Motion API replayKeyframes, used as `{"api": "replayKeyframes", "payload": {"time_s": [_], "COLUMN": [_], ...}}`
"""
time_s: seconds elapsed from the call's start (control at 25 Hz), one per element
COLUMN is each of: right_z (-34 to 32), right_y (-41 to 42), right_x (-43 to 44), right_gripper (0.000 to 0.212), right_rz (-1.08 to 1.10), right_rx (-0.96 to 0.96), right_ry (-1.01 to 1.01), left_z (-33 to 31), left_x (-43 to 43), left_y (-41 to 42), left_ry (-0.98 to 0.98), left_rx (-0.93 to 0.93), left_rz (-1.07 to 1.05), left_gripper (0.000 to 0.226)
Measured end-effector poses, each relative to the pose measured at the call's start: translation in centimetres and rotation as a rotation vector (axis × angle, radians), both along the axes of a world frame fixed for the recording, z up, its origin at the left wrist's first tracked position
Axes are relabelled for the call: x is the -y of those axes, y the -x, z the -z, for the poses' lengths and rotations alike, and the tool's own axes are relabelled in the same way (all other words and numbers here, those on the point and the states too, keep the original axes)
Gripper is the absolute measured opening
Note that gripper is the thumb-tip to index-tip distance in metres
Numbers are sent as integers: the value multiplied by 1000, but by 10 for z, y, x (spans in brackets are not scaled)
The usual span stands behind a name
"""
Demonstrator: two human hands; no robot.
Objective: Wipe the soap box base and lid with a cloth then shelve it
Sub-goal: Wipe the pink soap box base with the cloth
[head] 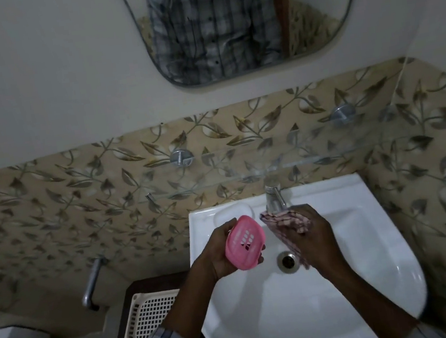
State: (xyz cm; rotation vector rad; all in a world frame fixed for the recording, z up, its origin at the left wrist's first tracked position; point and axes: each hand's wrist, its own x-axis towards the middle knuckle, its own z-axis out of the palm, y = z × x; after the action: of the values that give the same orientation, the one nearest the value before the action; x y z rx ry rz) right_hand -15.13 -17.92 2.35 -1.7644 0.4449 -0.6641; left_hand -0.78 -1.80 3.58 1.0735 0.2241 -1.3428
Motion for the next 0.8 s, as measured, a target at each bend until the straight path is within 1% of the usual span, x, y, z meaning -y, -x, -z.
{"api": "replayKeyframes", "payload": {"time_s": [0.04,0.12,0.16,0.2,0.28,0.32,0.4,0.48,0.52,0.6,0.72,0.8], "right_z": [-8,-12,-9,-5,1,5,9,3,0,0,-3,-5], "right_y": [-9,-19,-18,-20,-25,-24,-22,-25,-25,-24,-27,-23], "right_x": [-6,-17,-22,-24,-20,-22,-23,-12,-12,-21,-15,-22], "right_gripper": [25,34,37,39,39,38,30,25,25,28,26,31], "right_rz": [-34,-268,-341,-349,-291,-313,-386,-340,-359,-428,-368,-432], "right_rx": [63,195,215,214,203,227,295,232,234,313,258,301], "right_ry": [153,481,609,671,591,589,672,578,560,636,556,592], "left_z": [-4,-12,-15,-15,-13,-11,-9,-11,-13,-17,-21,-24], "left_x": [5,12,15,16,16,14,13,12,12,12,8,9], "left_y": [-1,-2,0,2,7,11,17,21,21,22,21,19], "left_ry": [-2,-4,-13,-15,-5,-11,-17,3,28,57,34,55], "left_rx": [10,5,-10,-22,-64,-80,-61,-85,-98,-96,-43,-33], "left_rz": [9,2,-4,-3,-18,-18,4,-21,-20,-10,8,-5], "left_gripper": [56,51,48,46,43,42,42,42,40,38,43,39]}}
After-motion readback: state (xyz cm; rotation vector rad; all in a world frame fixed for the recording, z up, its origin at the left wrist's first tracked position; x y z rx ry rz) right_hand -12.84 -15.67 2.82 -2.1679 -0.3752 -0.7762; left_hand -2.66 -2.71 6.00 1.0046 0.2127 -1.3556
